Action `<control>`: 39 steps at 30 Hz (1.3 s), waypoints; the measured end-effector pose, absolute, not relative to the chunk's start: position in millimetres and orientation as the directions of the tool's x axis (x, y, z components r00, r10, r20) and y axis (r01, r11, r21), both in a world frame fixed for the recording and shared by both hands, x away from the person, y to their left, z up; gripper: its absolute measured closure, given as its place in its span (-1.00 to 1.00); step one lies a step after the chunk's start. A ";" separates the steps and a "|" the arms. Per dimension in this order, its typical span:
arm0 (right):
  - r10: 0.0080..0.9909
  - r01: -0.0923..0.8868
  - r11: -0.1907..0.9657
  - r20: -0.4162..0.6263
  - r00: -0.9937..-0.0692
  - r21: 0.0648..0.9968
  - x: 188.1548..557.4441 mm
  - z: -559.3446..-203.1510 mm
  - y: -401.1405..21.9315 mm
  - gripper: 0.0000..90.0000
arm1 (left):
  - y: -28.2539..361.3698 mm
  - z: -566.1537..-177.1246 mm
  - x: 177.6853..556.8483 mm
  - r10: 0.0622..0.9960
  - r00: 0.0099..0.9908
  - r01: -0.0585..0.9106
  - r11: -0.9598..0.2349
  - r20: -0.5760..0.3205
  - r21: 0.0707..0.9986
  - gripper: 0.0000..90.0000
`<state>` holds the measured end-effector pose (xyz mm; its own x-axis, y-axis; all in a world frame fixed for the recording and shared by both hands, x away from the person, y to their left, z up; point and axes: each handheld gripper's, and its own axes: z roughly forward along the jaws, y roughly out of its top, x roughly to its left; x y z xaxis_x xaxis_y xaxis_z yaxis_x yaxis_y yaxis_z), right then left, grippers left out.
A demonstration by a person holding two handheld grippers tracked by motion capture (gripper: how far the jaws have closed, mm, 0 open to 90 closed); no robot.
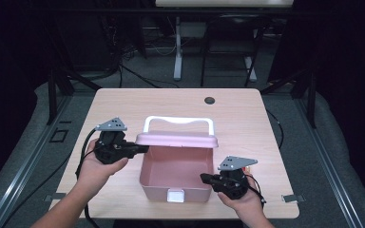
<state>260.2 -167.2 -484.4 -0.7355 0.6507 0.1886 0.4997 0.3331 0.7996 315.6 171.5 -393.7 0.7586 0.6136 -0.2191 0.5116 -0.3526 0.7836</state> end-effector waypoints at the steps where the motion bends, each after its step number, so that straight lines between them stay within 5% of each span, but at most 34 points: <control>1: 0.648 0.500 0.335 0.190 -0.737 0.799 260.0 -484.9 -166.7 1.00 | 171.4 -393.5 315.9 0.614 0.758 0.511 -0.350 -0.219 0.785 0.99; 39: 0.646 0.497 0.352 0.178 -0.742 0.793 265.7 -491.1 -170.3 1.00 | 170.6 -387.5 319.7 0.622 0.753 0.514 -0.348 -0.217 0.784 0.99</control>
<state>265.7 -170.3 -491.1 -0.7419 0.6463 0.1784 0.4974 0.3521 0.7929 319.7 170.6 -387.5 0.7525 0.6218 -0.2171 0.5137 -0.3479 0.7843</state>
